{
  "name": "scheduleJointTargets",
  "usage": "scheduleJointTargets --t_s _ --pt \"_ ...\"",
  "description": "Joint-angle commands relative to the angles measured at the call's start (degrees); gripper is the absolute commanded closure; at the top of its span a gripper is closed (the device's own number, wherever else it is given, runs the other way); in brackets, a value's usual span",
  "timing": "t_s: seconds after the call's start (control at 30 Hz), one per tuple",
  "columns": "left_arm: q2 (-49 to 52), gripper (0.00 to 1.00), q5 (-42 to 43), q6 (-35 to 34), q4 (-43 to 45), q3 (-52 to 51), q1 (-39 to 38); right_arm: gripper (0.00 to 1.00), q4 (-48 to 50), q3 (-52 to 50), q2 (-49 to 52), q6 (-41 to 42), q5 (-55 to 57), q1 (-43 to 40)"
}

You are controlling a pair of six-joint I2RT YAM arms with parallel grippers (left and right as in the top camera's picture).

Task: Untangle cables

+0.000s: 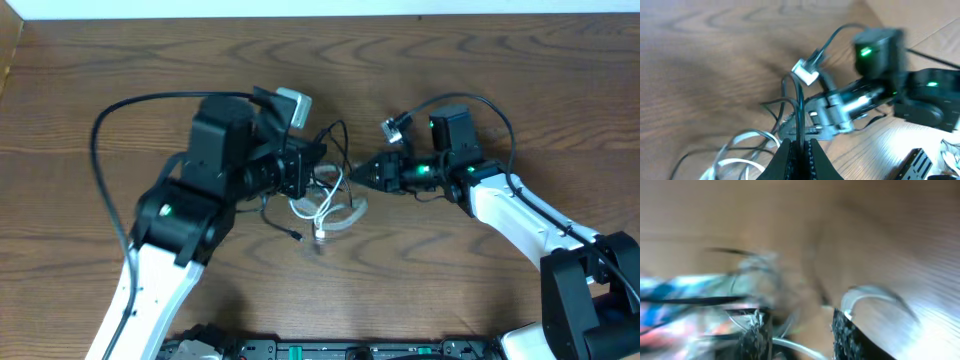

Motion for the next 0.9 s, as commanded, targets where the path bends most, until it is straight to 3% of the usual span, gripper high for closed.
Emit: scheduleJointTargets --t_s 0.0,0.23,0.5,0.67,0.77,0.87 --pt "-1.44 0.93 2.25 -0.52 0.57 1.64 0.09 0.65 -4.66 0.0 0.33 -2.45 18.53 -0.15" --pt "-1.05 0.93 5.9 -0.55 2.23 1.64 0.09 0.59 -9.6 0.0 0.33 -2.49 22.64 -0.13" --pt "1.2 0.92 3.13 -0.5 2.19 1.64 0.09 0.55 -0.92 0.0 0.33 -13.68 -7.78 -0.13" --pt "3.37 0.92 4.13 -0.55 2.21 1.64 0.07 0.49 0.02 0.0 0.33 -15.34 -11.8 -0.11" --pt "4.33 0.93 5.25 -0.52 2.23 1.64 0.07 0.52 -0.26 0.0 0.33 -15.37 -11.32 0.28" --pt "4.72 0.93 5.25 -0.52 2.45 1.64 0.07 0.65 -2.75 0.0 0.33 -15.32 -6.21 1.57"
